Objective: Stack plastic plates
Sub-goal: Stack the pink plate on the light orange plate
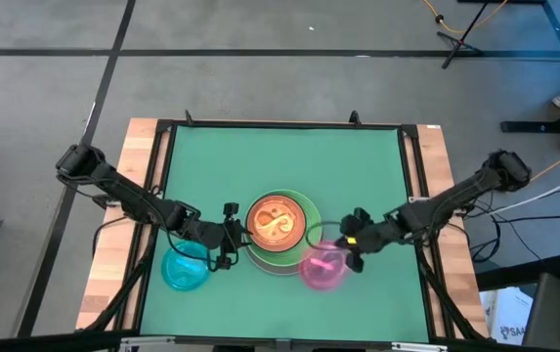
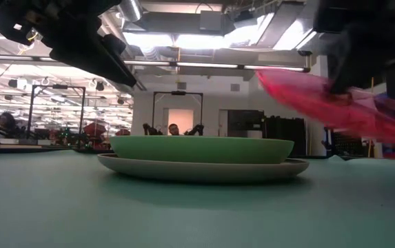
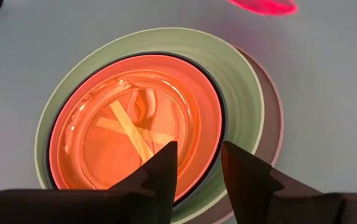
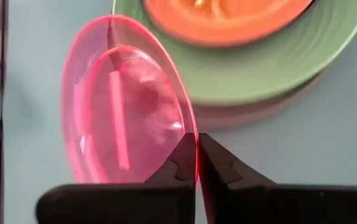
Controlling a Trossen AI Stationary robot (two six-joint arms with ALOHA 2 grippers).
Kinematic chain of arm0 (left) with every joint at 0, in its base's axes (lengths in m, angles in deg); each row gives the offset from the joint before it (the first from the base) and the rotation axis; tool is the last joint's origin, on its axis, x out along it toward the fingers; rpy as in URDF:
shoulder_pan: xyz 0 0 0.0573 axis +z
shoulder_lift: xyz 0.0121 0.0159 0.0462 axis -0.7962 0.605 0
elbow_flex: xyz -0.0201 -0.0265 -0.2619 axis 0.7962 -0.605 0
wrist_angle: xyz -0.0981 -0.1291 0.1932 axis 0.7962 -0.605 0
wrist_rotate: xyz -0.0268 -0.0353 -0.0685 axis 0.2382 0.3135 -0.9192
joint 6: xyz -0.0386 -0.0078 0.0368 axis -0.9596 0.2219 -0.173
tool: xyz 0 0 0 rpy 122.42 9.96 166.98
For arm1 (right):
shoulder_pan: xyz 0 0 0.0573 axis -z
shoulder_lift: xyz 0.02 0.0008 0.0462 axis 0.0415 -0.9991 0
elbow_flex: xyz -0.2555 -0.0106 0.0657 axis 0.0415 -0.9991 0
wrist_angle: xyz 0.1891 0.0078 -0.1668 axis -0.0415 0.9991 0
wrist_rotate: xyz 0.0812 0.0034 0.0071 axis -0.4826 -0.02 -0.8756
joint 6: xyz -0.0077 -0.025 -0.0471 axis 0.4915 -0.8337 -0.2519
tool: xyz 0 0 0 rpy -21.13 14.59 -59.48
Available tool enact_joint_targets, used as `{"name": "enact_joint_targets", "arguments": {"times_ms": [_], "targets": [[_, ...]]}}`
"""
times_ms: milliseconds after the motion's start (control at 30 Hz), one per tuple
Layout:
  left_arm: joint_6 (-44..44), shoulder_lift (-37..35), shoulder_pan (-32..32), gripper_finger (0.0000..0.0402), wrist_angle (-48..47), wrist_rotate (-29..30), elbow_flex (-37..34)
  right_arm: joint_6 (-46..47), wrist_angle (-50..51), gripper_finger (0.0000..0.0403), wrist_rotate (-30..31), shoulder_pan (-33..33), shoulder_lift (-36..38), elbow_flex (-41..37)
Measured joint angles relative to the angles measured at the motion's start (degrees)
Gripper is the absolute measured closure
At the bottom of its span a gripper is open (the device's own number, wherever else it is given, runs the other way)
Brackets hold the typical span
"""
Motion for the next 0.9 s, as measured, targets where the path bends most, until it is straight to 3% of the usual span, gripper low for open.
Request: {"name": "enact_joint_targets", "arguments": {"times_ms": [333,567,900], "targets": [[0.41,-0.75,-0.13,0.0284,-0.39,-0.02,0.00,-5.05,-13.30,0.0400,8.70,9.58,-0.53,0.00],[-1.61,-6.18,-2.15,0.0284,-3.35,-0.06,0.02,-13.34,-24.89,0.0400,7.06,14.85,-4.36,0.00],[-11.59,-7.54,-4.95,0.0284,-13.42,-0.48,0.02,-13.46,-29.77,0.0400,5.08,19.61,-11.84,-0.02]]}}
